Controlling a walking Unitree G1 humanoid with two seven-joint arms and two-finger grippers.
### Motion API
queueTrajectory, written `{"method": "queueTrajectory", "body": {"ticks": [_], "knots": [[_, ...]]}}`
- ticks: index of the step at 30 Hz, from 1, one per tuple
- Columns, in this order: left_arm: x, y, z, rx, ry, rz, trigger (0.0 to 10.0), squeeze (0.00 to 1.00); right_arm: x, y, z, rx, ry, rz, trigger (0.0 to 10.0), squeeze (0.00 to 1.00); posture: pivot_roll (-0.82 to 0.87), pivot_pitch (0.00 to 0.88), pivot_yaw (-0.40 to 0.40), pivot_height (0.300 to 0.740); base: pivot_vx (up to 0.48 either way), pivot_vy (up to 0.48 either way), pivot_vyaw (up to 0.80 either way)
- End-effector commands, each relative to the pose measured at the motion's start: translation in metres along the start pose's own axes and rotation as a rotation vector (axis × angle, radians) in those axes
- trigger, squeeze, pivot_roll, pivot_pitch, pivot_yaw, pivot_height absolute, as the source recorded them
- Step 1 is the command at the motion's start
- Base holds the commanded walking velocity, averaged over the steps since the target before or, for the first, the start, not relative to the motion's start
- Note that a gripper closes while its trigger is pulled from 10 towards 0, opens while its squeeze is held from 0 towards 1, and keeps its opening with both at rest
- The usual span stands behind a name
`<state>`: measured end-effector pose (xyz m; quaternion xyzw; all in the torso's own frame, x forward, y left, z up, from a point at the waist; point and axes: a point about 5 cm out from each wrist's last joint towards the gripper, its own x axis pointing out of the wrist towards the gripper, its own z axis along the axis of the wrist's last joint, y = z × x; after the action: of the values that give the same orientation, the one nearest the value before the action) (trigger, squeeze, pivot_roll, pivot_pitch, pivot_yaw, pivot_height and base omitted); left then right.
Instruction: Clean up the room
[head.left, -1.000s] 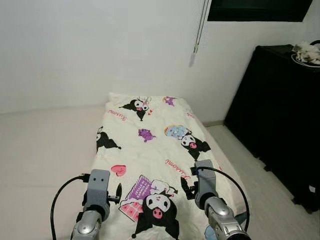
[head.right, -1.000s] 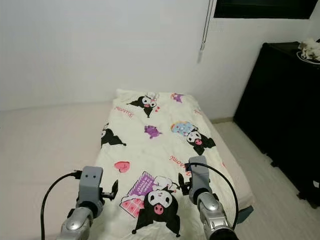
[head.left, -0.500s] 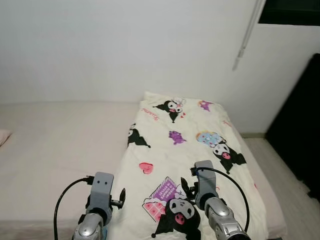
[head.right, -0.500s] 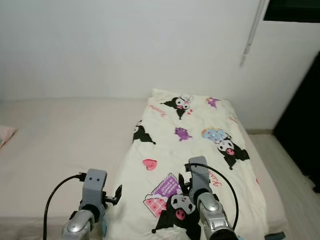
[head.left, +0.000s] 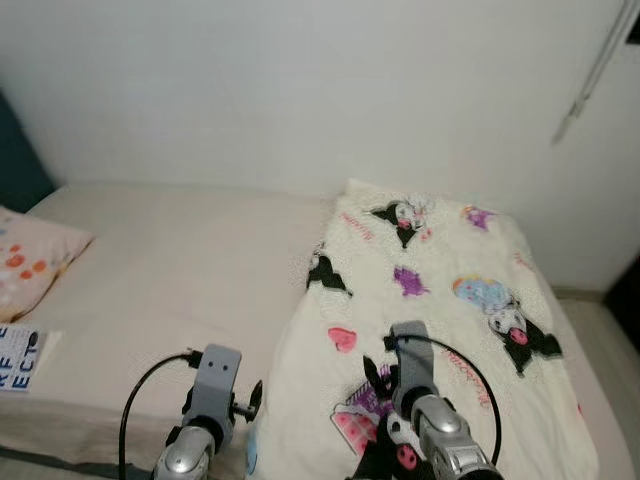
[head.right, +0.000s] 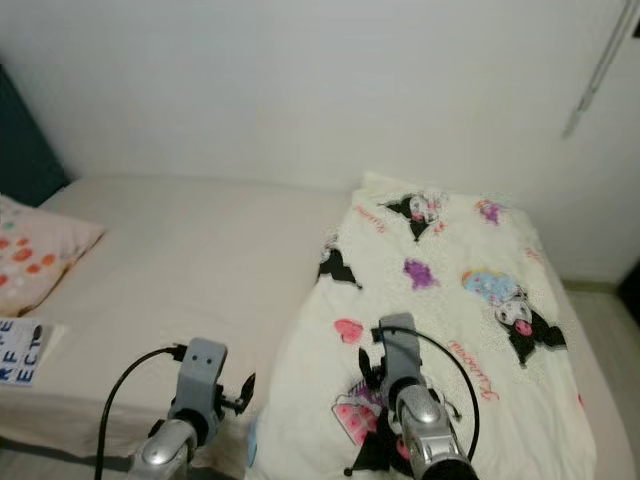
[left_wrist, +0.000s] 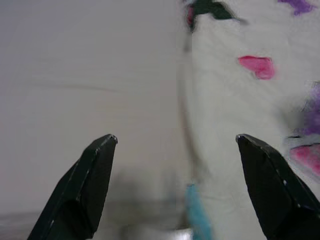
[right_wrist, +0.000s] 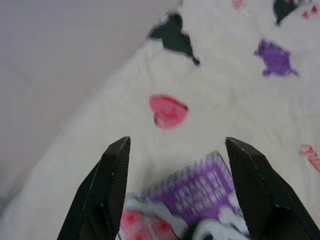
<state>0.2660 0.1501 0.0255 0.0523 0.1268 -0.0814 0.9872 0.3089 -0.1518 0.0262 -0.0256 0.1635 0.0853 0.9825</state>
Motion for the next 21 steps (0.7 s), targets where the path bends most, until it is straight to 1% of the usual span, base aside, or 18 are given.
{"method": "queueTrajectory", "body": {"ticks": [1,2,14,21], "knots": [[-0.0021,-0.0009,-0.0029,0.004,0.014,-0.006,10.0,0.00,-0.0026,0.0010,-0.0059,0.016,0.013,0.000,10.0,0.00,0.00,0.065,-0.061,0.740,0.000,0.000,0.00],[-0.0021,-0.0011,-0.0026,0.006,0.012,-0.007,10.0,0.00,-0.0027,0.0007,-0.0056,0.026,0.007,-0.003,10.0,0.00,0.00,0.065,-0.061,0.740,0.000,0.000,0.00],[-0.0001,-0.0006,-0.0003,0.022,0.013,-0.017,10.0,0.00,-0.0024,-0.0015,-0.0043,0.021,0.007,-0.014,10.0,0.00,-0.01,0.070,-0.054,0.740,0.000,0.000,0.00],[0.0040,-0.0041,0.0043,0.042,0.001,-0.040,10.0,0.00,-0.0040,-0.0033,-0.0065,0.036,0.011,-0.027,10.0,0.00,-0.01,0.069,-0.048,0.740,0.000,0.000,0.00]]}}
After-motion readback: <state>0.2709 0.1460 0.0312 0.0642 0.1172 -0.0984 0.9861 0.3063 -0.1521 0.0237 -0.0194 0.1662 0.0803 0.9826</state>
